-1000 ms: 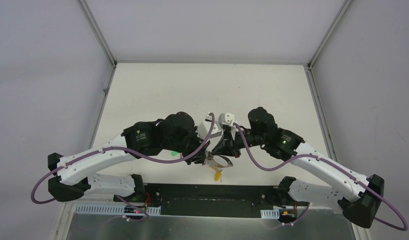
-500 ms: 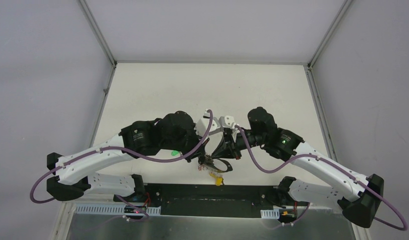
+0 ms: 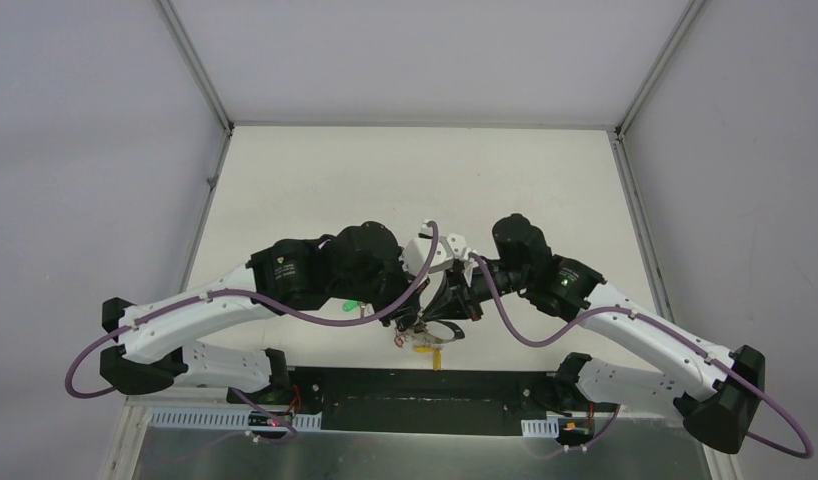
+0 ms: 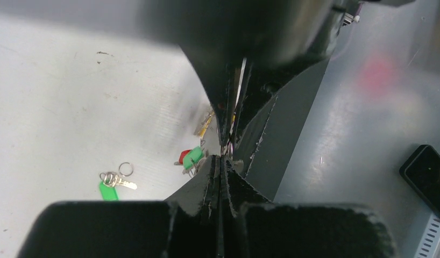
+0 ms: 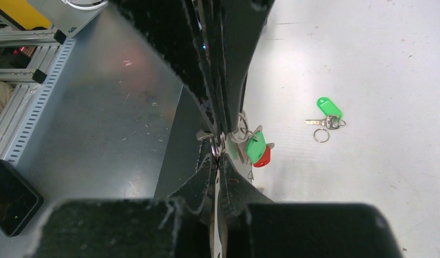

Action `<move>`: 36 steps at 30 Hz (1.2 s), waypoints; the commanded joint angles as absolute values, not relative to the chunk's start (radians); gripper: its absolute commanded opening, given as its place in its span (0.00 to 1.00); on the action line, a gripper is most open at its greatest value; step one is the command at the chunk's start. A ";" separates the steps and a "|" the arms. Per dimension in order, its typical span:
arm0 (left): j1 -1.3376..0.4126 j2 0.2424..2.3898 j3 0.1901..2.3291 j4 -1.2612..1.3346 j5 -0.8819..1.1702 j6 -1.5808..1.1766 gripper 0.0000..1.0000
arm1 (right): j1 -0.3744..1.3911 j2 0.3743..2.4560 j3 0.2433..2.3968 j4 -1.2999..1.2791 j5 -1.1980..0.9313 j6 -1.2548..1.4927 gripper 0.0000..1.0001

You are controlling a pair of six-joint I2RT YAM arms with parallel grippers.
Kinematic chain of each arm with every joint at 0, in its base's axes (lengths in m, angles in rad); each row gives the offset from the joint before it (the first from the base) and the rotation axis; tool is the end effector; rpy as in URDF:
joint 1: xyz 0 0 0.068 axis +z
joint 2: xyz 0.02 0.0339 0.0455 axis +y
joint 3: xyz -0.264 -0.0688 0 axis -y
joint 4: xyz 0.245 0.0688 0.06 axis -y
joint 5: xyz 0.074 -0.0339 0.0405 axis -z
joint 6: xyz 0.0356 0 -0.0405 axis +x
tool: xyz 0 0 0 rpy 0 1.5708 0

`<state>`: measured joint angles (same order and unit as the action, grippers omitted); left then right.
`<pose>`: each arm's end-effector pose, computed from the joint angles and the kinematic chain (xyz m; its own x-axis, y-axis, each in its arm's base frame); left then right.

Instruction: Put the keys on the keyring

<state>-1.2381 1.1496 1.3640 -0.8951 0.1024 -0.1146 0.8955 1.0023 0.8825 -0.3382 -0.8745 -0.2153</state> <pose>0.0696 -0.2126 0.3963 -0.3147 0.5624 -0.7647 0.9363 0.3162 -0.1528 0.1132 0.1850 0.3234 -0.0712 -0.3081 -0.9487 -0.9684 -0.2068 0.1398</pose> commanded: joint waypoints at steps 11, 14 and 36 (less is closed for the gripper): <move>-1.304 1.179 1.382 -0.894 0.098 -0.098 0.00 | 0.904 0.999 0.949 -0.299 -0.876 -0.234 0.00; -1.318 1.176 1.382 -0.908 0.091 -0.102 0.00 | 0.904 0.994 0.946 -0.298 -0.857 -0.229 0.00; -1.370 1.185 1.398 -0.991 0.005 -0.153 0.00 | 0.904 0.976 0.935 -0.266 -0.854 -0.204 0.00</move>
